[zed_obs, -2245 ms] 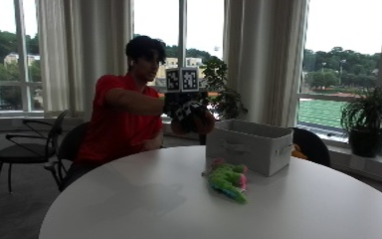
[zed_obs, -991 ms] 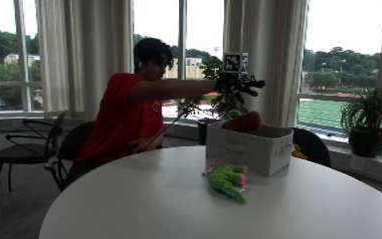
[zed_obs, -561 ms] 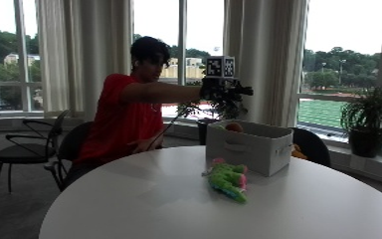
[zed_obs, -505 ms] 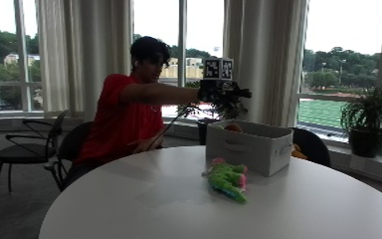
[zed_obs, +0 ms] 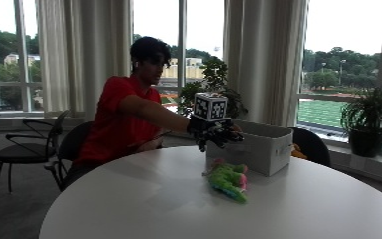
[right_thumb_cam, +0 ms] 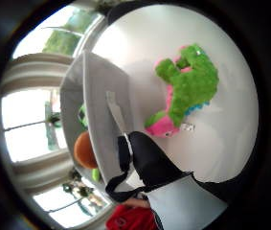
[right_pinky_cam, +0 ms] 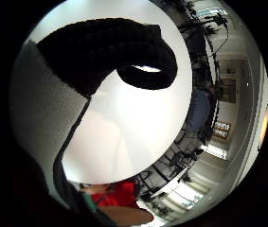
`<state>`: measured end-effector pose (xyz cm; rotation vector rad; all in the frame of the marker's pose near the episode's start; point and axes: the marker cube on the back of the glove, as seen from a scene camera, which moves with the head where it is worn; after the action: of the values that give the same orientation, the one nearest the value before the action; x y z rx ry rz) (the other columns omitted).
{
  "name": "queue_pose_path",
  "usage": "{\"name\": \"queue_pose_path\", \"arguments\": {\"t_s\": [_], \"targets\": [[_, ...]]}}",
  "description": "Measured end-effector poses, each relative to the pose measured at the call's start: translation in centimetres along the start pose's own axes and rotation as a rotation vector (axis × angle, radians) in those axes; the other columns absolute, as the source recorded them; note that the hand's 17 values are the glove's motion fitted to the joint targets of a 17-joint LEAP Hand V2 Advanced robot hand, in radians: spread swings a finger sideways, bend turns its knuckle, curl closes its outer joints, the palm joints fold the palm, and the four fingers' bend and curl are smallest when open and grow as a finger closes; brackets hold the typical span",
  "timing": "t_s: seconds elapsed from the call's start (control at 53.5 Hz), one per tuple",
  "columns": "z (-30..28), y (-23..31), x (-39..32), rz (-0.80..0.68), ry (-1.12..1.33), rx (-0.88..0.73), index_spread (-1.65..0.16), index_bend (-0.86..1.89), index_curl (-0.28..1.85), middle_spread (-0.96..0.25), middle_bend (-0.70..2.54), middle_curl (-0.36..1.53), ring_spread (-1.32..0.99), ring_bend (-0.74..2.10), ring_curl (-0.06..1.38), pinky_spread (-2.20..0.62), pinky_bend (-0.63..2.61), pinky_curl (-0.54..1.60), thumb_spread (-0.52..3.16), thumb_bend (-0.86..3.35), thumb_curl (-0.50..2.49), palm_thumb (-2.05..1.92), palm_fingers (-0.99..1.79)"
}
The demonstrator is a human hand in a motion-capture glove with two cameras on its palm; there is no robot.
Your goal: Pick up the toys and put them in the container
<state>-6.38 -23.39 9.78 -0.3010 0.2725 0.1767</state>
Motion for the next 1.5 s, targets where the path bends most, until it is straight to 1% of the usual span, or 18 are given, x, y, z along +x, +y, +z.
{"name": "queue_pose_path", "arguments": {"t_s": [0.337,0.561,0.599,0.673,0.692,0.748,0.786,0.898,0.917,0.935,0.954,0.973,1.01,1.029,1.066,1.16,1.366,1.497], "targets": [[7.6,-4.1,-1.4,0.039,0.049,-0.112,-0.38,0.11,0.22,-0.05,0.11,0.15,0.04,0.21,0.28,0.11,1.36,0.32,1.06,-0.04,0.33,-0.03,-0.2],[10.3,-5.0,-0.5,0.087,0.074,-0.188,-0.37,0.08,0.18,0.0,0.07,0.13,0.08,0.19,0.29,0.09,1.52,0.36,1.04,-0.04,0.31,-0.02,-0.26],[10.3,-5.1,-0.5,0.098,0.075,-0.193,-0.36,0.09,0.18,0.0,0.07,0.13,0.08,0.21,0.29,0.08,1.53,0.36,1.05,-0.02,0.32,0.0,-0.25],[10.0,-5.1,-0.4,0.091,0.073,-0.217,-0.37,0.12,0.18,0.01,0.03,0.1,0.07,0.4,0.34,0.03,1.48,0.36,1.09,-0.01,0.33,0.03,-0.15],[9.9,-5.1,-0.4,0.087,0.074,-0.224,-0.38,0.16,0.19,0.0,0.04,0.1,0.06,0.47,0.36,-0.03,1.46,0.35,1.11,0.01,0.33,0.05,-0.05],[9.8,-5.0,-0.3,0.083,0.084,-0.231,-0.39,0.21,0.22,-0.01,0.04,0.08,0.03,0.57,0.39,-0.09,1.45,0.35,1.16,0.02,0.34,0.1,-0.01],[9.8,-4.8,-0.3,0.083,0.103,-0.213,-0.41,0.3,0.24,-0.02,0.03,0.07,-0.05,0.67,0.4,-0.2,1.45,0.34,1.23,0.08,0.36,0.18,0.21],[10.0,-4.3,-0.7,0.074,0.206,-0.043,-0.41,0.44,0.31,-0.07,0.11,0.06,-0.23,0.75,0.43,-0.32,1.44,0.34,1.31,0.2,0.43,0.41,0.41],[9.9,-4.3,-0.7,0.067,0.222,-0.016,-0.41,0.47,0.32,-0.09,0.15,0.07,-0.26,0.79,0.44,-0.34,1.4,0.33,1.3,0.22,0.45,0.45,0.48],[9.9,-4.3,-0.8,0.058,0.237,0.008,-0.41,0.52,0.34,-0.13,0.26,0.1,-0.3,0.8,0.44,-0.35,1.35,0.32,1.24,0.24,0.48,0.51,0.65],[9.8,-4.2,-0.8,0.047,0.249,0.028,-0.41,0.48,0.32,-0.12,0.18,0.08,-0.31,0.78,0.43,-0.36,1.35,0.32,1.27,0.24,0.48,0.5,0.53],[9.7,-4.2,-0.9,0.035,0.257,0.046,-0.41,0.53,0.36,-0.15,0.25,0.11,-0.34,0.8,0.45,-0.37,1.33,0.33,1.23,0.25,0.5,0.54,0.65],[9.4,-4.1,-0.9,0.012,0.261,0.073,-0.4,0.54,0.37,-0.18,0.29,0.12,-0.38,0.79,0.45,-0.39,1.29,0.32,1.18,0.25,0.53,0.57,0.69],[9.2,-4.1,-0.9,0.004,0.255,0.083,-0.4,0.58,0.4,-0.21,0.35,0.14,-0.39,0.82,0.46,-0.39,1.27,0.32,1.14,0.25,0.54,0.59,0.82],[9.0,-3.9,-0.9,-0.007,0.232,0.094,-0.4,0.6,0.41,-0.25,0.41,0.17,-0.42,0.83,0.46,-0.4,1.23,0.31,1.08,0.25,0.57,0.62,0.93],[8.2,-2.9,-1.1,-0.012,0.158,0.095,-0.39,0.63,0.46,-0.33,0.54,0.22,-0.46,0.88,0.49,-0.43,1.12,0.31,0.96,0.25,0.64,0.67,1.08],[3.5,-1.8,-0.3,-0.001,0.112,0.133,-0.38,0.65,0.59,-0.39,0.75,0.33,-0.47,0.98,0.54,-0.46,1.04,0.35,0.75,0.22,0.75,0.67,1.17],[-1.9,-1.4,0.7,-0.005,0.113,0.246,-0.39,0.65,0.66,-0.39,0.86,0.39,-0.46,1.03,0.56,-0.46,1.04,0.37,0.67,0.22,0.82,0.66,1.18]]}}
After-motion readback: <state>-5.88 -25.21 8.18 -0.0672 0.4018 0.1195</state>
